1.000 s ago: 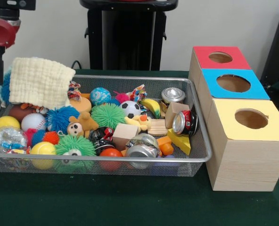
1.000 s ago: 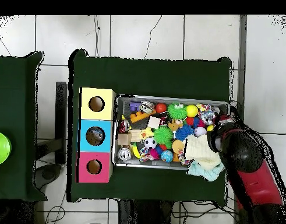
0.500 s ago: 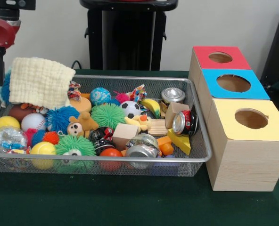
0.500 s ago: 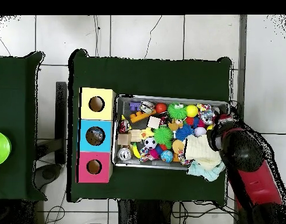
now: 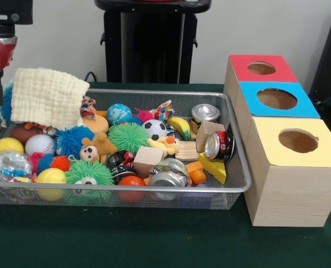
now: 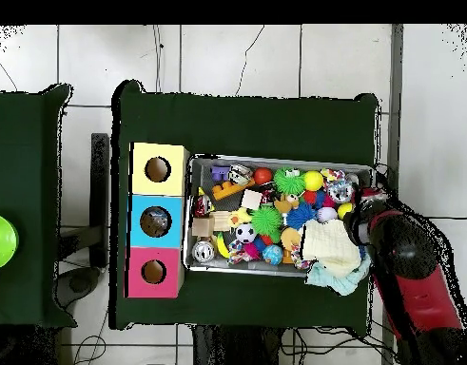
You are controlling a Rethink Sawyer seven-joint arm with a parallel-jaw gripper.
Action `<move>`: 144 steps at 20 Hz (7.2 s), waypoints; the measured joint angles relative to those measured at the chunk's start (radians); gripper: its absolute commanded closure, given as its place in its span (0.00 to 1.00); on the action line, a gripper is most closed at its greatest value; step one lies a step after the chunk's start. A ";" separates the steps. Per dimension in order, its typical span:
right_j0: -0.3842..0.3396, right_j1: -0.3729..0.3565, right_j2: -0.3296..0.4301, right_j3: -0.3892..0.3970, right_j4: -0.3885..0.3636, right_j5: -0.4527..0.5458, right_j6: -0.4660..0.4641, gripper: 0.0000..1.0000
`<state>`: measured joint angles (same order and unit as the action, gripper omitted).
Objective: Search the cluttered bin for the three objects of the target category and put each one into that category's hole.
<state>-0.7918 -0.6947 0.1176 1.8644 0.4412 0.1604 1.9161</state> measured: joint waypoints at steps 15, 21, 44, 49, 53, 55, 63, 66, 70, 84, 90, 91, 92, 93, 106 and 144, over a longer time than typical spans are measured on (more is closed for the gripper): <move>-0.143 0.108 0.153 0.000 -0.059 -0.040 0.000 0.00; -0.146 0.130 0.183 0.000 -0.098 -0.065 0.000 0.00; -0.224 0.149 0.233 -0.015 -0.187 -0.068 0.000 0.00; -0.224 0.160 0.234 -0.039 -0.204 -0.068 0.000 0.00; -0.224 0.165 0.233 -0.048 -0.206 -0.068 0.000 0.00; -0.224 0.166 0.233 -0.051 -0.206 -0.068 0.000 0.00; -0.224 0.169 0.233 -0.060 -0.207 -0.068 0.000 0.00; -0.224 0.170 0.233 -0.063 -0.207 -0.068 0.000 0.00; -0.224 0.171 0.233 -0.073 -0.214 -0.068 0.000 0.00; -0.257 0.165 0.249 -0.088 -0.278 -0.071 0.000 0.00; -0.310 0.162 0.299 -0.082 -0.316 -0.112 0.000 0.00; -0.322 0.168 0.315 -0.082 -0.327 -0.135 0.000 0.00; -0.328 0.172 0.324 -0.082 -0.333 -0.150 0.000 0.00; -0.335 0.178 0.336 -0.082 -0.341 -0.170 0.000 0.00; -0.333 0.225 0.410 -0.058 -0.384 -0.226 0.000 0.00; -0.318 0.267 0.381 -0.057 -0.407 -0.197 0.000 0.00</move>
<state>-1.1099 -0.4275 0.4982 1.8079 0.0346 -0.0368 1.9165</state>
